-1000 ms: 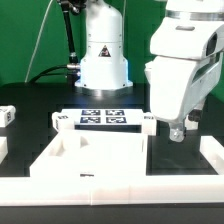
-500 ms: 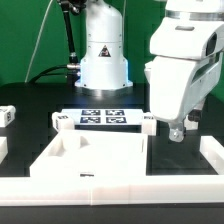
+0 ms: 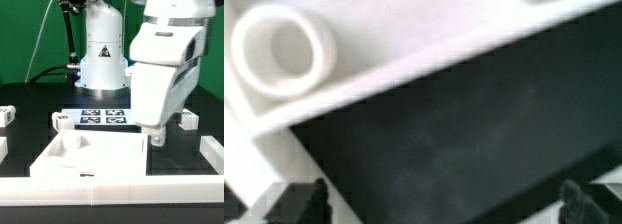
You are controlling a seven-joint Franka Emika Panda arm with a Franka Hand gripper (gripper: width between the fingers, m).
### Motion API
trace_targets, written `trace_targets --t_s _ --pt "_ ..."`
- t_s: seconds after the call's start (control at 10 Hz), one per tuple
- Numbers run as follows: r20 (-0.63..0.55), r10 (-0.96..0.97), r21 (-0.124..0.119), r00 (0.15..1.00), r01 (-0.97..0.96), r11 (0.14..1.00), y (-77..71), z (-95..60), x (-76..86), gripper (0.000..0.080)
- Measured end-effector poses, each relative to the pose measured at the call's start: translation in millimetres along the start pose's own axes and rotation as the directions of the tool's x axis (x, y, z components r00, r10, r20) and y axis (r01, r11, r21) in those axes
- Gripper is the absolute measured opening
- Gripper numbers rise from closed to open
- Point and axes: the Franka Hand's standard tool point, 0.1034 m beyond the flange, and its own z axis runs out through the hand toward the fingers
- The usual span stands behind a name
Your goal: Assemble one leg
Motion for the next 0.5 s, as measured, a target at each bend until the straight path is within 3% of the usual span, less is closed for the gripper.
trace_targets --t_s 0.2,0.4,0.5 --pt "0.013 -0.122 -0.004 0.992 0.122 0.992 -22.1 1.3 -24.3 0.0650" --pt "0.024 -0.121 0.008 0.992 0.121 0.993 -28.7 1.3 -41.1 0.0650" --pt "0.023 -0.121 0.009 0.992 0.121 0.993 -28.6 2.1 -40.2 0.0650"
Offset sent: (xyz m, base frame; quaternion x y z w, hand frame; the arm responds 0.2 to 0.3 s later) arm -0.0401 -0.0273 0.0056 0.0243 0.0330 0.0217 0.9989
